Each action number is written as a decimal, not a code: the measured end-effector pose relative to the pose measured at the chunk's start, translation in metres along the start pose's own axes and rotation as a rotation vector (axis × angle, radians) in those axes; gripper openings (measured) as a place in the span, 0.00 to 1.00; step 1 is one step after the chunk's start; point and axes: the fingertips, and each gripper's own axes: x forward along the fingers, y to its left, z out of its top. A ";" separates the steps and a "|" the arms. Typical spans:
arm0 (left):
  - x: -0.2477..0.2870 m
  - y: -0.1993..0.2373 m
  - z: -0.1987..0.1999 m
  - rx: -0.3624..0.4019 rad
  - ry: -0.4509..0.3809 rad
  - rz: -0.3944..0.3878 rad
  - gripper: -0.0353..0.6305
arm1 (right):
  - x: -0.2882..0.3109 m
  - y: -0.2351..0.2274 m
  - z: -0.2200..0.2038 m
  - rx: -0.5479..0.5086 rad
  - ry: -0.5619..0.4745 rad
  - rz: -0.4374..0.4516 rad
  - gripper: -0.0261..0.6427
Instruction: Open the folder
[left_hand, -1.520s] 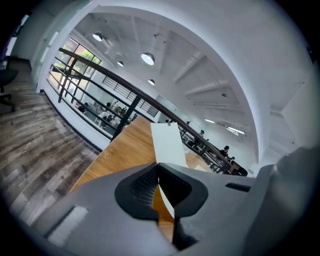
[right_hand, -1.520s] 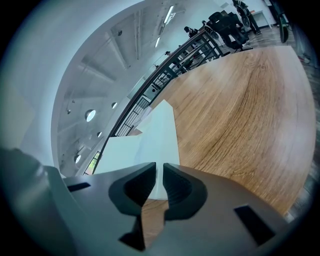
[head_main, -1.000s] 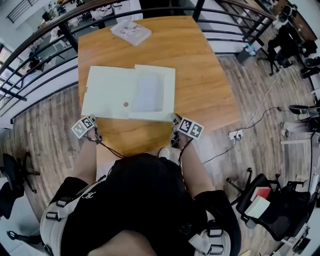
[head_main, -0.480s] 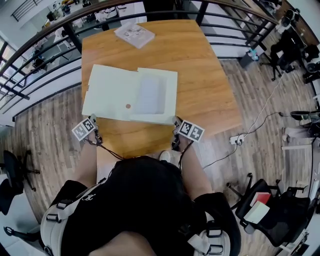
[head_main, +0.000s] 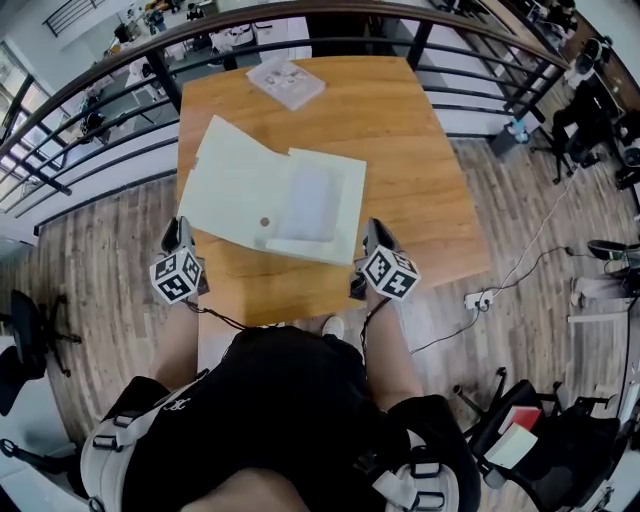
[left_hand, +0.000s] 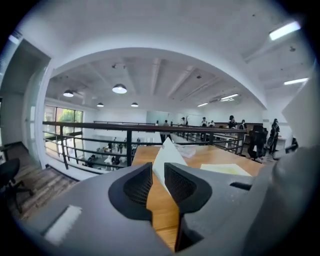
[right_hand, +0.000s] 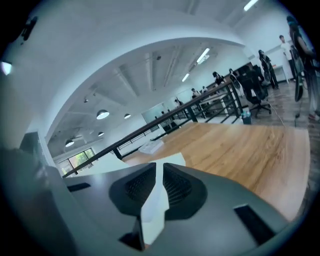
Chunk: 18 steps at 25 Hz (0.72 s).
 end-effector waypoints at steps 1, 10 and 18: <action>-0.003 -0.012 0.011 0.029 -0.026 -0.022 0.17 | -0.002 0.009 0.014 -0.050 -0.037 0.006 0.11; -0.032 -0.136 0.073 0.238 -0.218 -0.258 0.07 | -0.033 0.097 0.085 -0.459 -0.303 0.053 0.05; -0.060 -0.227 0.081 0.364 -0.297 -0.462 0.06 | -0.050 0.132 0.090 -0.515 -0.370 0.102 0.05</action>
